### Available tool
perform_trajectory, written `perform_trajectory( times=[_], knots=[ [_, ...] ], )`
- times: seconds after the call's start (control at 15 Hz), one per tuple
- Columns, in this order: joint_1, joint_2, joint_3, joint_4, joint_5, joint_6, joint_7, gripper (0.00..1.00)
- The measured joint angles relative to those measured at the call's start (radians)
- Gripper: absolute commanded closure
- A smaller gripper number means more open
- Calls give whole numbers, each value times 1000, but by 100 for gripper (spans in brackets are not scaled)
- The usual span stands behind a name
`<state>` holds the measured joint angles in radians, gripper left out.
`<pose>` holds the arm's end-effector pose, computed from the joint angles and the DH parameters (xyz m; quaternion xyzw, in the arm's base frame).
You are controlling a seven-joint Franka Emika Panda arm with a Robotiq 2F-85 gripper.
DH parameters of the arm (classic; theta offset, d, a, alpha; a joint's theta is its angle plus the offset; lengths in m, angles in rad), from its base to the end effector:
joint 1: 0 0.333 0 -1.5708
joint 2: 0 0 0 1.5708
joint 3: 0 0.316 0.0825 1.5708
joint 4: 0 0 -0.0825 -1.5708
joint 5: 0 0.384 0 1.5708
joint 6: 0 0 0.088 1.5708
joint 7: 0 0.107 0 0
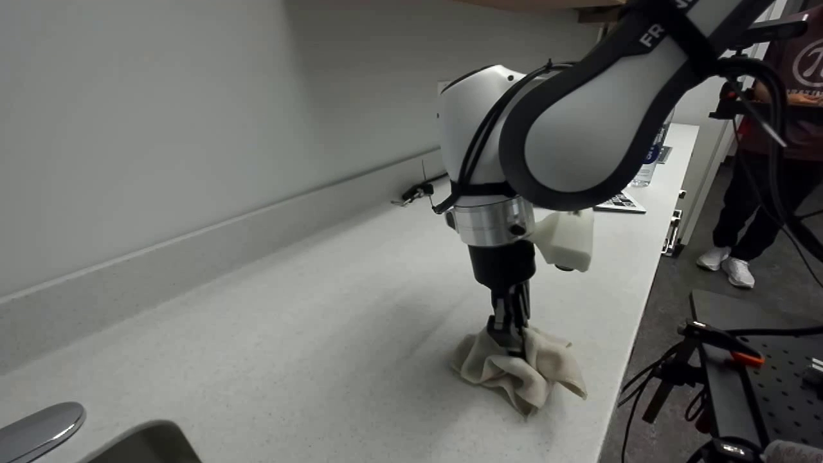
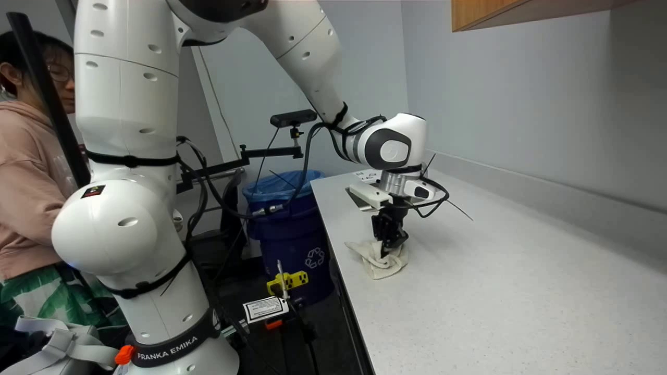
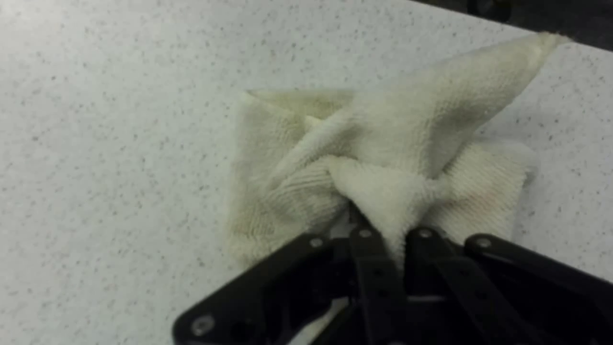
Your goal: Use the cloth to wipe the table.
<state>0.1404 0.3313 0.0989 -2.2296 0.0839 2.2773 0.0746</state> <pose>0.4998 0.1255 0.2028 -0.9878 -0.0496 0.1460 0.0215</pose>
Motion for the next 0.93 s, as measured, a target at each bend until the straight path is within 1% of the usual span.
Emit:
perform_trajectory(
  times=[0.2,0.47,0.67,0.93],
  knots=[
    [0,50,-8,84,-47,16,5,97],
    [6,136,-10,221,-102,70,13,97],
    [26,206,-14,332,-151,119,18,97],
    [69,301,-44,498,-224,176,28,97]
  ],
)
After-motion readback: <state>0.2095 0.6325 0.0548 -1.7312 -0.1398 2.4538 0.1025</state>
